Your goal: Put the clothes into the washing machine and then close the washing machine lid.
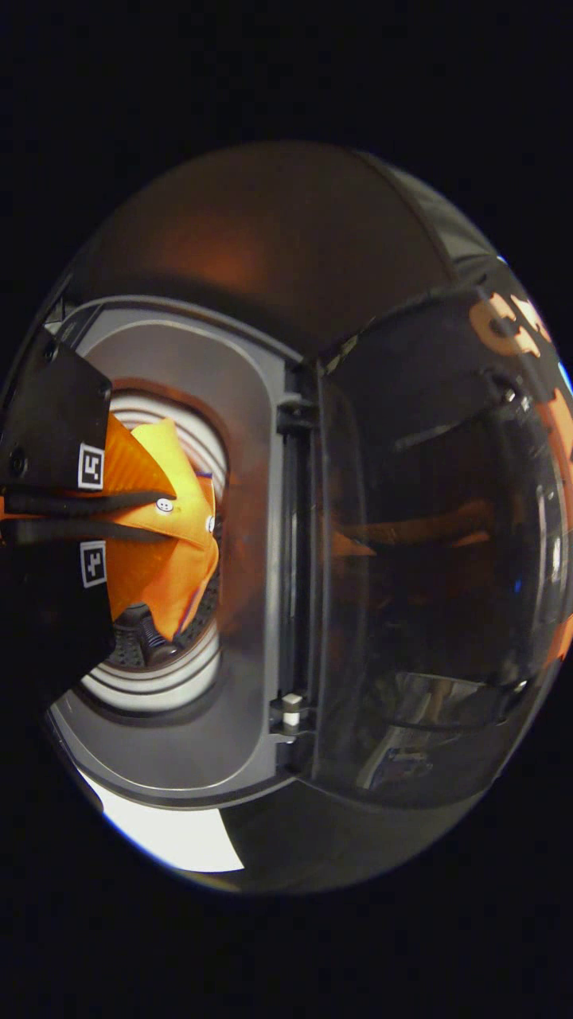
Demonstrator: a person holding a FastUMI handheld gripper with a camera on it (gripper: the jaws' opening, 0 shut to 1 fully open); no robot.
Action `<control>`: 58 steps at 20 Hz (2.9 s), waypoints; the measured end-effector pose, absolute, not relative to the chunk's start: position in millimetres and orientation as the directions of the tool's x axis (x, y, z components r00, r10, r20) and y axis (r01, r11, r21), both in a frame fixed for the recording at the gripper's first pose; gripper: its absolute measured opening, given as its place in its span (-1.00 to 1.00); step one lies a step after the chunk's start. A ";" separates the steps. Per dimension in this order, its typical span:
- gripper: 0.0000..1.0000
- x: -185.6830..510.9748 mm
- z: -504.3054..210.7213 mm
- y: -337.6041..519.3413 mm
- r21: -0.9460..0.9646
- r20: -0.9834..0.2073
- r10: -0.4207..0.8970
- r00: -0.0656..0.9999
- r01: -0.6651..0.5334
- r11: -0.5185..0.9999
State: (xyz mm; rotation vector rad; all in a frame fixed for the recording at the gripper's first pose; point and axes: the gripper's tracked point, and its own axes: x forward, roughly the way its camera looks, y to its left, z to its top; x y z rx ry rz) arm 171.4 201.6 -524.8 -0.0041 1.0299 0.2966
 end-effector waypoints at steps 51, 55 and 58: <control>0.95 392.9 -274.2 223.0 -0.008 -0.532 0.190 0.825 -0.229 0.973; 0.94 385.6 -275.3 219.5 0.000 -0.535 0.198 0.821 -0.234 0.972; 0.94 379.7 -271.8 219.3 0.000 -0.519 0.199 0.832 -0.233 0.973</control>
